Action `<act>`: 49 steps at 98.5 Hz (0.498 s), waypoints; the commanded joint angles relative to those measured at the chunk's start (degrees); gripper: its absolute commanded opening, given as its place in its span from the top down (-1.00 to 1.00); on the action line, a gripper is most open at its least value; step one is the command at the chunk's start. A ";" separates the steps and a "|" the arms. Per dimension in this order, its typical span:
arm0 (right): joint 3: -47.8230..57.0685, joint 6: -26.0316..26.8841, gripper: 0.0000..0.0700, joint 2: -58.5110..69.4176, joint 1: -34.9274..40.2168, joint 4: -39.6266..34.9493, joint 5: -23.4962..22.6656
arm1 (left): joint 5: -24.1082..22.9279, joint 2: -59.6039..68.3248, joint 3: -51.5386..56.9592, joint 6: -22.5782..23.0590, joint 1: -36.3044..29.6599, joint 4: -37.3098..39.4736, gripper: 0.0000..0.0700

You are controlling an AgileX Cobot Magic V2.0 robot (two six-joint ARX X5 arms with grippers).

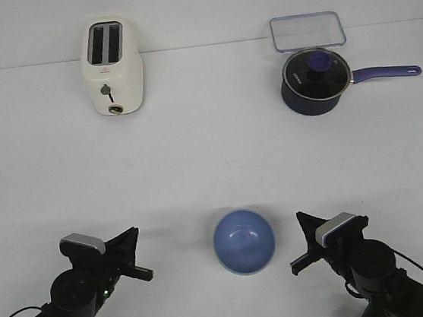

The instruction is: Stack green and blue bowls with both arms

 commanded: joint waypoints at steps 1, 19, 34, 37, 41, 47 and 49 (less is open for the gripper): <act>0.52 0.70 0.97 0.11 0.48 0.72 0.00 | -0.11 -0.31 0.79 0.50 -0.20 0.68 0.96; 0.52 0.70 0.97 0.11 0.48 0.72 0.00 | -0.09 -5.79 -5.09 14.58 10.91 5.84 0.97; 0.52 0.70 0.97 0.11 0.48 0.72 0.00 | 6.38 -15.98 -18.75 21.73 28.41 17.33 0.97; 0.52 0.70 0.97 0.11 0.48 0.72 0.00 | 7.61 -18.12 -21.27 22.56 31.56 18.75 0.96; 0.52 0.70 0.97 0.11 0.48 0.72 0.00 | 8.72 -20.74 -24.22 23.02 35.23 20.06 0.96; 0.52 0.72 0.97 0.11 0.48 0.72 0.00 | 9.29 -24.04 -27.65 22.93 39.50 20.15 0.96; 0.52 0.70 0.97 0.11 0.48 0.72 0.00 | 9.29 -24.90 -28.57 22.88 40.54 20.09 0.96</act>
